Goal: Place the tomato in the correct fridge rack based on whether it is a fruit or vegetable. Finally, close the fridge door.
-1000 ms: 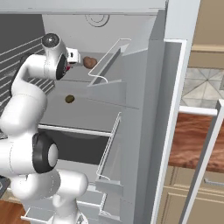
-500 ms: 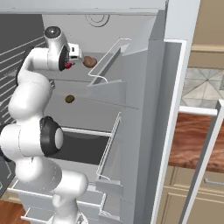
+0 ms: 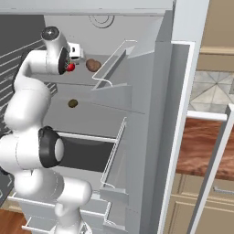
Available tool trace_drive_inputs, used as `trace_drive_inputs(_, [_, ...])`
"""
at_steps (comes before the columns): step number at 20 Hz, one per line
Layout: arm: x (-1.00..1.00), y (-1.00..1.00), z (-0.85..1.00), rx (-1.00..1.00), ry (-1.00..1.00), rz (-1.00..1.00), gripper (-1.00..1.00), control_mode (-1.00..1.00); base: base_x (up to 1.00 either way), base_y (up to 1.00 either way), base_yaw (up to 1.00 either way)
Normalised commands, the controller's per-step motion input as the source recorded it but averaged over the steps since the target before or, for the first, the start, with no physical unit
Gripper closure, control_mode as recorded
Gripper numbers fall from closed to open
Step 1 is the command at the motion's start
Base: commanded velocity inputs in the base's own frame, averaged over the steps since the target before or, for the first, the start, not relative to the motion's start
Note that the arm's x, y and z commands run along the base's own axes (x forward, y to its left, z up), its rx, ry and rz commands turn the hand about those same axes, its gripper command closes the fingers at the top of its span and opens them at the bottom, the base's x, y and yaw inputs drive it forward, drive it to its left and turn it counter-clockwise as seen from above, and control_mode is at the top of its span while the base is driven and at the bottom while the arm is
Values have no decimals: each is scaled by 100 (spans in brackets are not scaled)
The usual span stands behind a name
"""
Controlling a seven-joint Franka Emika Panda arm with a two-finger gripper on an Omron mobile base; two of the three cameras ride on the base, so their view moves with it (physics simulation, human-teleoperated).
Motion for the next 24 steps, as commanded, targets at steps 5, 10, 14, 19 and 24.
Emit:
trace_drive_inputs(5, [-88, 0, 45, 0, -38, -3, -100, -100, 0, 0, 0])
trace_drive_inputs(10, [-100, -32, 17, 2, -26, -8, -100, -100, 0, 0, 0])
trace_drive_inputs(14, [-100, -66, 2, 6, -14, -9, -100, -100, 0, 0, 0])
trace_drive_inputs(19, [-100, -40, 38, 3, 4, -13, -100, -100, 0, 0, 0])
trace_drive_inputs(24, [-100, -28, 2, 0, 23, -12, -100, -100, 0, 0, 0])
